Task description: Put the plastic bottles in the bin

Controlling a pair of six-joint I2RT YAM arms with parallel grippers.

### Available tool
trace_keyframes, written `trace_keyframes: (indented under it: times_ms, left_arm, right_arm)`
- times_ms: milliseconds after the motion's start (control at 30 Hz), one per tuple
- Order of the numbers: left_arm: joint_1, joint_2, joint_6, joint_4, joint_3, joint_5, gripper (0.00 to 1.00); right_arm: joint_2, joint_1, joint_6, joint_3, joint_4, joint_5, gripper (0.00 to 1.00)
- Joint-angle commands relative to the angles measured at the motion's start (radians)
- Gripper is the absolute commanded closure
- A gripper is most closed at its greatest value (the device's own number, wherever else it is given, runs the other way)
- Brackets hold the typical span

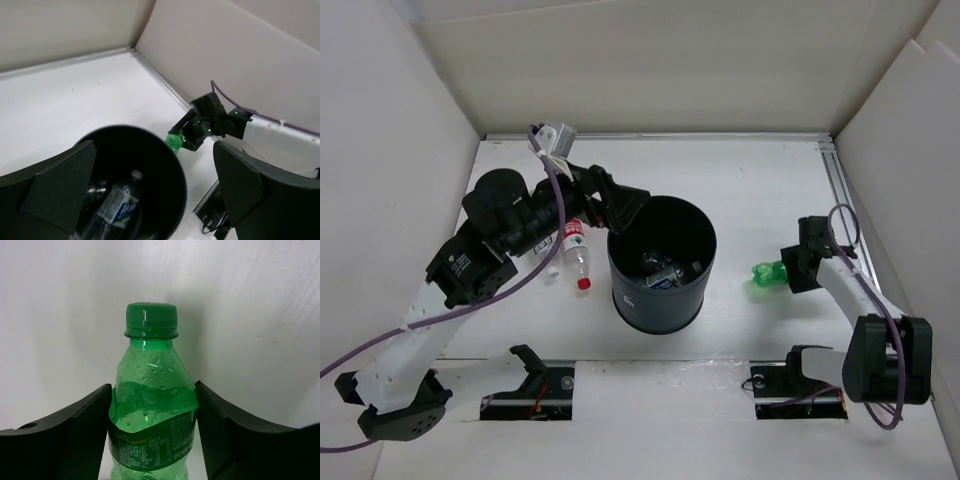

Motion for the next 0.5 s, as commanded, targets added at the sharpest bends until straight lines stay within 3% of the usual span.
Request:
trace_keyframes:
  times_ms: [0,167,267,467]
  left_arm:
    - [0.001,0.059,0.007,0.026,0.148,0.064,0.0]
    - [0.001,0.209,0.016,0.025,0.297,0.162,0.0]
    - [0.001,0.271,0.016,0.035,0.357,0.243,0.0]
    - [0.001,0.381,-0.022,0.119,0.386,0.39,0.0]
  right_arm:
    - [-0.108,0.019,-0.081,0.132,0.035,-0.025,1.0]
    - [-0.209,0.117,-0.231,0.382,0.085,-0.028,1.0]
    - [-0.24,0.166,-0.422,0.456,0.295,-0.22,1.0]
    - [-0.243,0.322,-0.492,0.577,0.599,-0.477,1.0]
